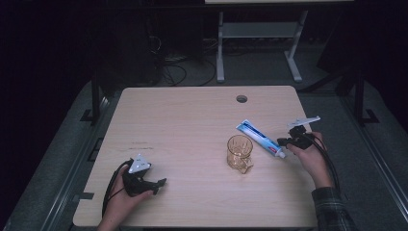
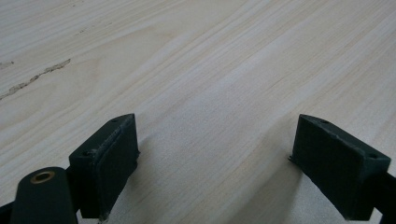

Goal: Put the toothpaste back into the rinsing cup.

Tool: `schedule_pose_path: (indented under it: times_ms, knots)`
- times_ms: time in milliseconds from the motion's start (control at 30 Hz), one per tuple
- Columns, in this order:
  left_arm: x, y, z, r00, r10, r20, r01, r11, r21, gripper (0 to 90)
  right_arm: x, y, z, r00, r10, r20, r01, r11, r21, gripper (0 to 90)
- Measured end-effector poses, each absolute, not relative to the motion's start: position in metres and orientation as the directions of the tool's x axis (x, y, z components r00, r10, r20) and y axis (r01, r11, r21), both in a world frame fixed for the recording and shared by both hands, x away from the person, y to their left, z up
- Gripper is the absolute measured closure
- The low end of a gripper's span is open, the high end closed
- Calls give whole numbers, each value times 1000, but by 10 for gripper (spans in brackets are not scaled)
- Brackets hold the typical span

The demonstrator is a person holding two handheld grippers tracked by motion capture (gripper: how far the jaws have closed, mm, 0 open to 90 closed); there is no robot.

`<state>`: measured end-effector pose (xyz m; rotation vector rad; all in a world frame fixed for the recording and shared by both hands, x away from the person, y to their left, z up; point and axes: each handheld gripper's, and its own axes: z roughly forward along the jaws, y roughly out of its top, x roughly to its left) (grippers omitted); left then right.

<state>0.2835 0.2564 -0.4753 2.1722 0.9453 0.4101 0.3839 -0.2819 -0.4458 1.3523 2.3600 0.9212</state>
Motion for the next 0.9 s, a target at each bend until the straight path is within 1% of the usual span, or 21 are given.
schedule_pose_path:
  times_ms: [367, 600, 700, 733, 767, 800, 833, 867, 900]
  knots:
    - [284, 256, -475, 680, 733, 4, 503, -471, 724, 132, 369, -271, -446, -584, 808, 79, 657, 413, 631, 900]
    - [284, 256, -475, 680, 733, 4, 503, -471, 724, 132, 368, -270, -441, -581, 810, 83, 654, 403, 640, 894]
    - [284, 256, -475, 680, 733, 3, 504, -471, 724, 132, 366, -269, -433, -563, 823, 84, 658, 384, 647, 838]
    - [284, 256, -475, 680, 733, 3, 504, -471, 724, 132, 366, -269, -428, -557, 827, 82, 658, 378, 651, 793]
    - [284, 256, -475, 680, 733, 3, 504, -471, 724, 132, 366, -269, -428, -557, 827, 82, 658, 378, 651, 793]
    - [284, 257, -475, 680, 733, 4, 504, -471, 724, 132, 366, -268, -425, -552, 830, 78, 658, 375, 653, 772]
    - [284, 256, -475, 680, 733, 3, 504, -471, 724, 132, 367, -265, -419, -544, 837, 68, 654, 371, 659, 700]
    - [284, 256, -475, 680, 733, 4, 504, -471, 724, 132, 367, -265, -419, -544, 837, 68, 654, 371, 659, 700]
    - [284, 256, -475, 680, 733, 3, 504, -471, 724, 132, 368, -263, -416, -538, 841, 61, 652, 369, 662, 674]
